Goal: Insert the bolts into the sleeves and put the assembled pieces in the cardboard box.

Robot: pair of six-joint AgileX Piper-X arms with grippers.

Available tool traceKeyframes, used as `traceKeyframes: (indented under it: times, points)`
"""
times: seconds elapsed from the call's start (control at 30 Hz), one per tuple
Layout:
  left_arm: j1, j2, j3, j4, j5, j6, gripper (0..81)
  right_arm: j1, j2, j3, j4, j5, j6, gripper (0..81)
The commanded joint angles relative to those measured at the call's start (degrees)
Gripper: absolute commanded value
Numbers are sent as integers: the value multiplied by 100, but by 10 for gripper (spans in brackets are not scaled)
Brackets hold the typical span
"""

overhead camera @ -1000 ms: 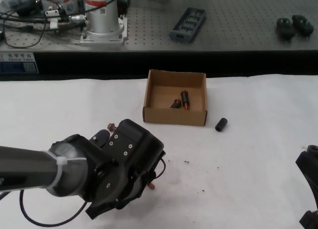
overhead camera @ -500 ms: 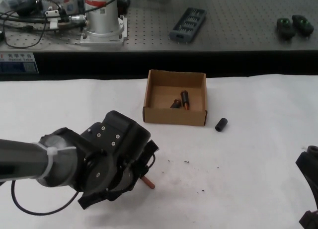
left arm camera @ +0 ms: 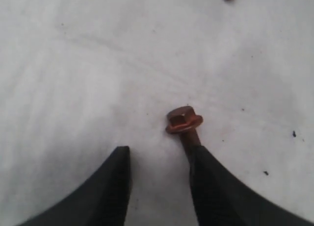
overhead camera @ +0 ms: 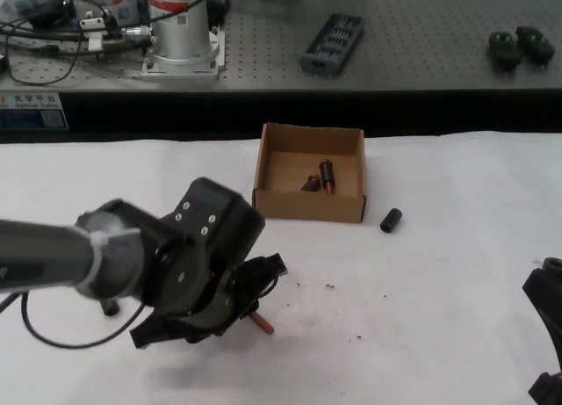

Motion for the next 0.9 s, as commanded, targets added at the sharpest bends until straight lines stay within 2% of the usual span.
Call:
traceKeyframes:
  times: [0.0, 0.4, 0.87]
  points:
    - [22, 21, -400, 578, -46, 348, 298, 18, -41, -69, -82, 79, -5, 73]
    - [22, 46, -790, 1144, -45, 391, 298, 18, -41, -69, -84, 79, 19, 73]
    - [22, 617, -1211, 1139, 352, 482, 298, 18, -41, -69, -84, 79, 66, 73]
